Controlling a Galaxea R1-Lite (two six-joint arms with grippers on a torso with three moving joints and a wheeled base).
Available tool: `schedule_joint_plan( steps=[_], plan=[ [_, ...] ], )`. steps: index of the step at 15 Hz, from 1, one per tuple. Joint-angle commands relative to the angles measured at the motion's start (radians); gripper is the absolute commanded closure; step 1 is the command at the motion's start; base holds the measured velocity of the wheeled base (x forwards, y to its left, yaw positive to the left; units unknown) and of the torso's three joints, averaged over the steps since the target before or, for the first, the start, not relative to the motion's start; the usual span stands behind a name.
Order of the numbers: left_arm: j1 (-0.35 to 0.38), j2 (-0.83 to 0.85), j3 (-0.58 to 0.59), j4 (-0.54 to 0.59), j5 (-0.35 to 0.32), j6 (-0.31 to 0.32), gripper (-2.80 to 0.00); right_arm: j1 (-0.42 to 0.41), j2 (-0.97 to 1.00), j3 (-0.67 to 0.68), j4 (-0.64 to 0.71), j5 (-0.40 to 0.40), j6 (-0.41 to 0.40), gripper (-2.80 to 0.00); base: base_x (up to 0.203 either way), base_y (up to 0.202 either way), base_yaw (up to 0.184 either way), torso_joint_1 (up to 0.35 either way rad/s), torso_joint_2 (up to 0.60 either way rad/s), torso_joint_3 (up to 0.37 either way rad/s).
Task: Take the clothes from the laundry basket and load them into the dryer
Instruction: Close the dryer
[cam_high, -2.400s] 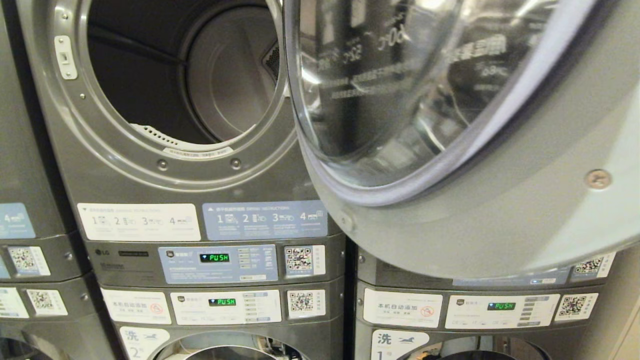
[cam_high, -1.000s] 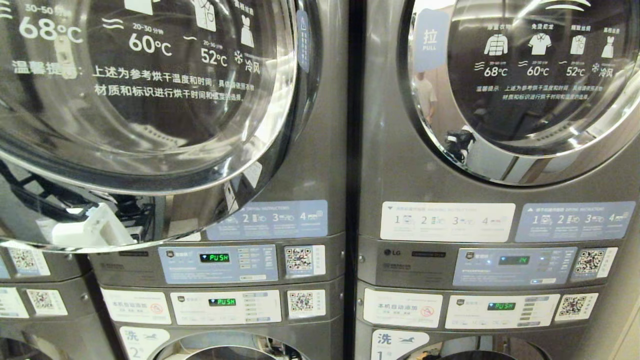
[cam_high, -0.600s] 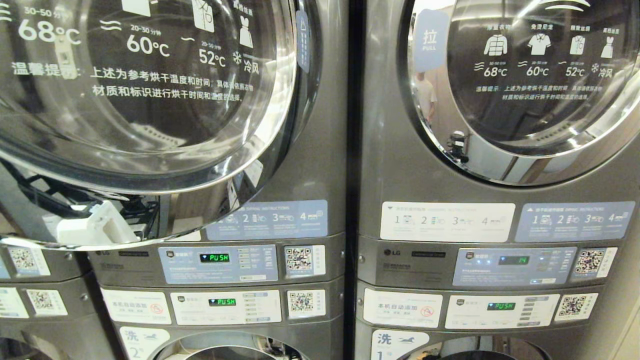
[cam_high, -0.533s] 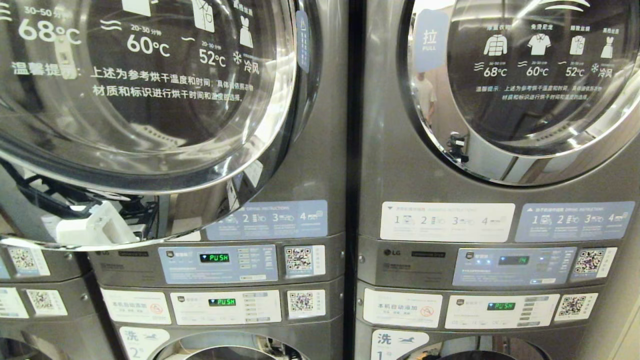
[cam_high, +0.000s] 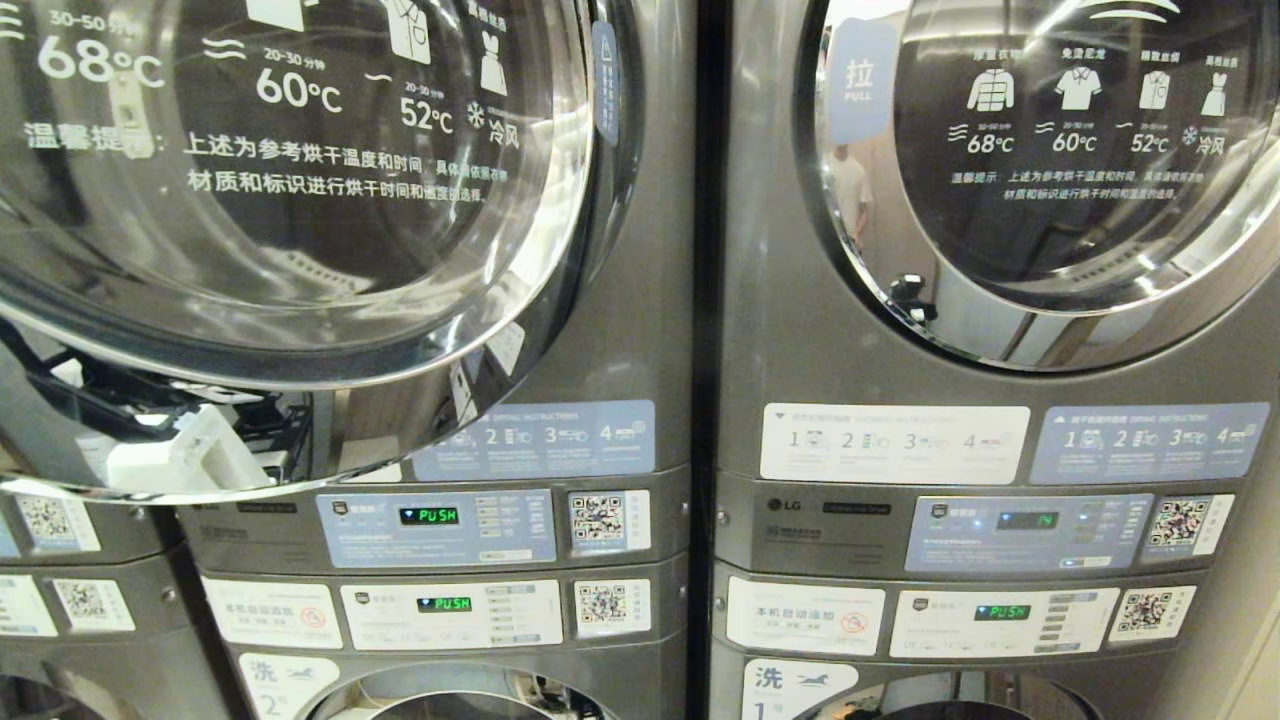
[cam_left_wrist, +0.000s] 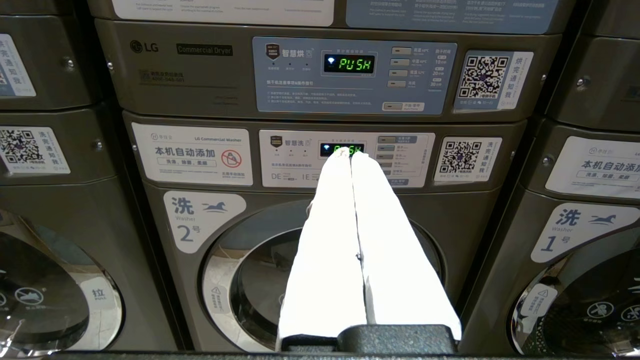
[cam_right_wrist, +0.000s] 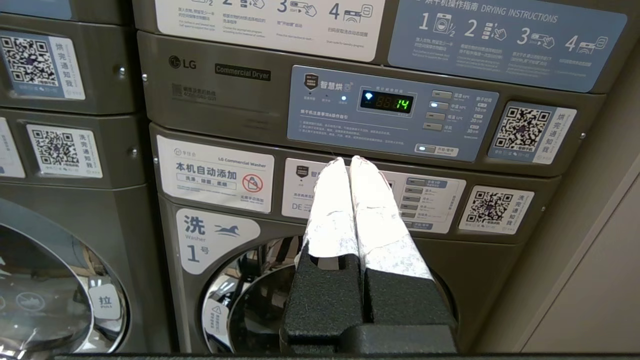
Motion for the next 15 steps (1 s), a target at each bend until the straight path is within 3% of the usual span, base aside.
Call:
schedule_joint_plan(
  steps=[1,15],
  plan=[
    [0.001,0.000,0.000,0.001,0.000,0.000,0.00,-0.001,-0.015,-0.001,0.016,0.003,-0.004,0.00,0.000,0.000,0.000,0.000,0.00,0.000],
    [0.000,0.000,-0.002,0.001,-0.009,0.010,0.00,-0.002,-0.015,-0.002,0.023,-0.008,0.025,0.00,0.000,0.000,0.000,0.000,0.00,0.000]
  ],
)
